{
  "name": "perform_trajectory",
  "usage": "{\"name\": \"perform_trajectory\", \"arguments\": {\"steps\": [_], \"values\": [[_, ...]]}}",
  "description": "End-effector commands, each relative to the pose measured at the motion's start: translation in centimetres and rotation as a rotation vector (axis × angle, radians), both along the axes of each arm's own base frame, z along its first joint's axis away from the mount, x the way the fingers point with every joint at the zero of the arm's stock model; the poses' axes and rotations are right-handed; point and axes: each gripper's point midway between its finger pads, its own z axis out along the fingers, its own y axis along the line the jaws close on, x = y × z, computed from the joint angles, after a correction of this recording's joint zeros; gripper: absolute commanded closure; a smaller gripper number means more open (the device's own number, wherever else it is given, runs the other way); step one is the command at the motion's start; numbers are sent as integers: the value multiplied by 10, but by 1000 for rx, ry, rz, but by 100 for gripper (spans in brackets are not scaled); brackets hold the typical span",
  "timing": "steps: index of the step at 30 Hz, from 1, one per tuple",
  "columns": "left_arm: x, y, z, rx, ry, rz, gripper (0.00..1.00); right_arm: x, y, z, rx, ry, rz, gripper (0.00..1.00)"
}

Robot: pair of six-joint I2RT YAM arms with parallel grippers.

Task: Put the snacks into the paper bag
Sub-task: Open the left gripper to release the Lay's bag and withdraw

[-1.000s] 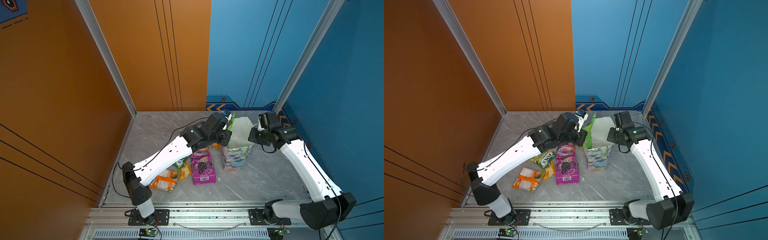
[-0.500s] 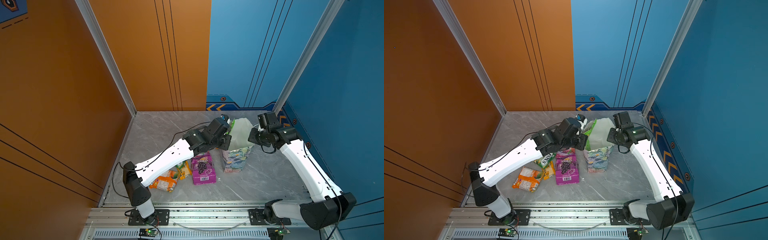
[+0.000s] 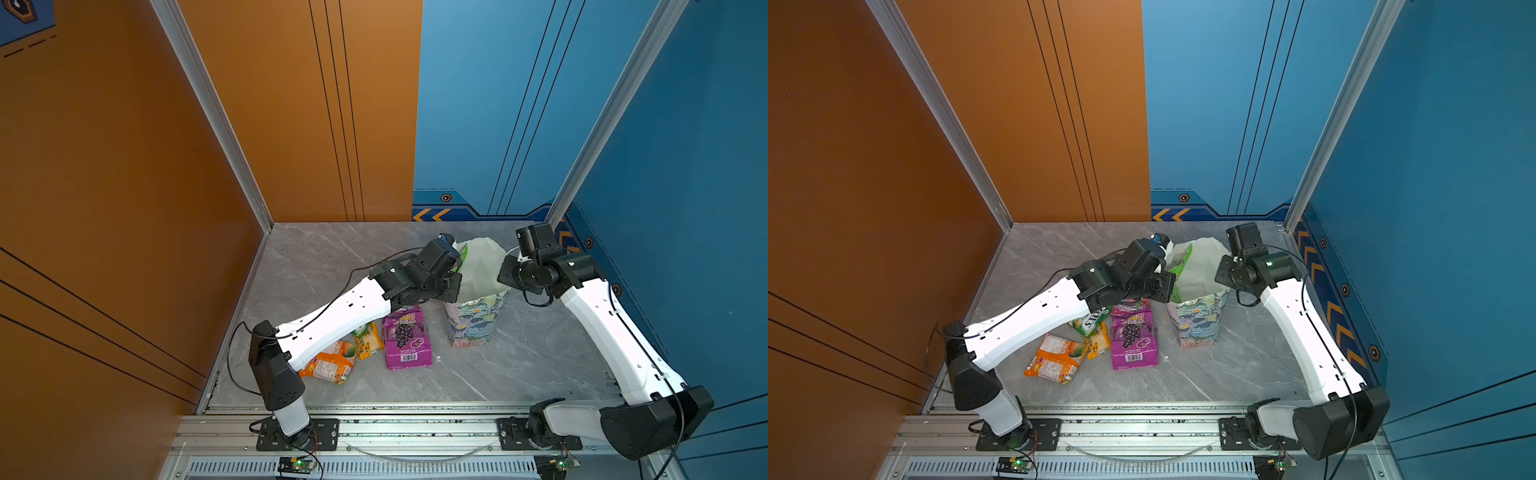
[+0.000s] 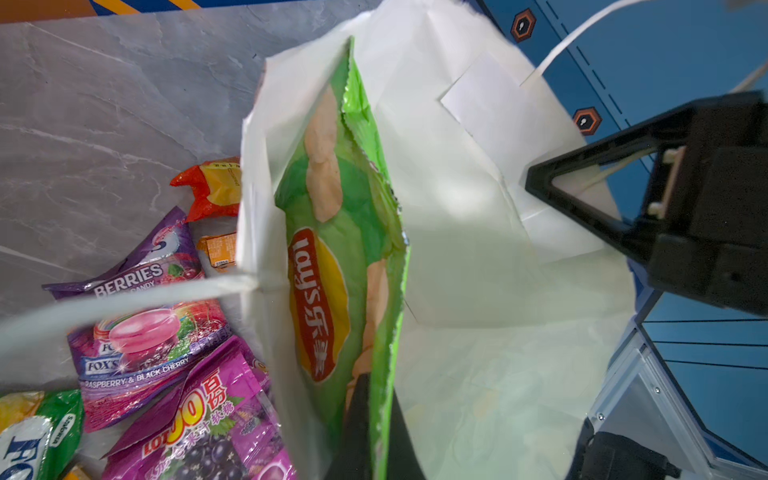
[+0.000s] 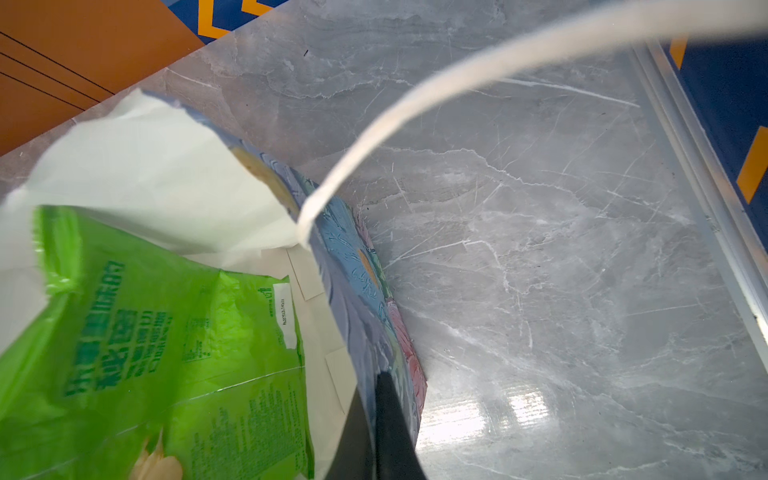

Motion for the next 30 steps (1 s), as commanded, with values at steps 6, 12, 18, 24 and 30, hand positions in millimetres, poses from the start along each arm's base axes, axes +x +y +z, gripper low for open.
{"name": "perform_trajectory", "arguments": {"steps": [6, 12, 18, 24, 30], "values": [[4, 13, 6, 32, 0, 36, 100, -1, -8, 12, -44, -28, -32, 100], [4, 18, -4, 30, 26, 69, 100, -1, -11, 8, -61, -20, -33, 100], [3, 25, 20, -6, -27, 88, 100, 1, -11, 11, -64, -27, -31, 100], [2, 40, 28, -25, -50, 108, 94, -1, -9, 10, -70, -27, -22, 100], [-11, 41, 36, -75, -47, 77, 71, 0, -7, 11, -87, -28, -11, 100]]}}
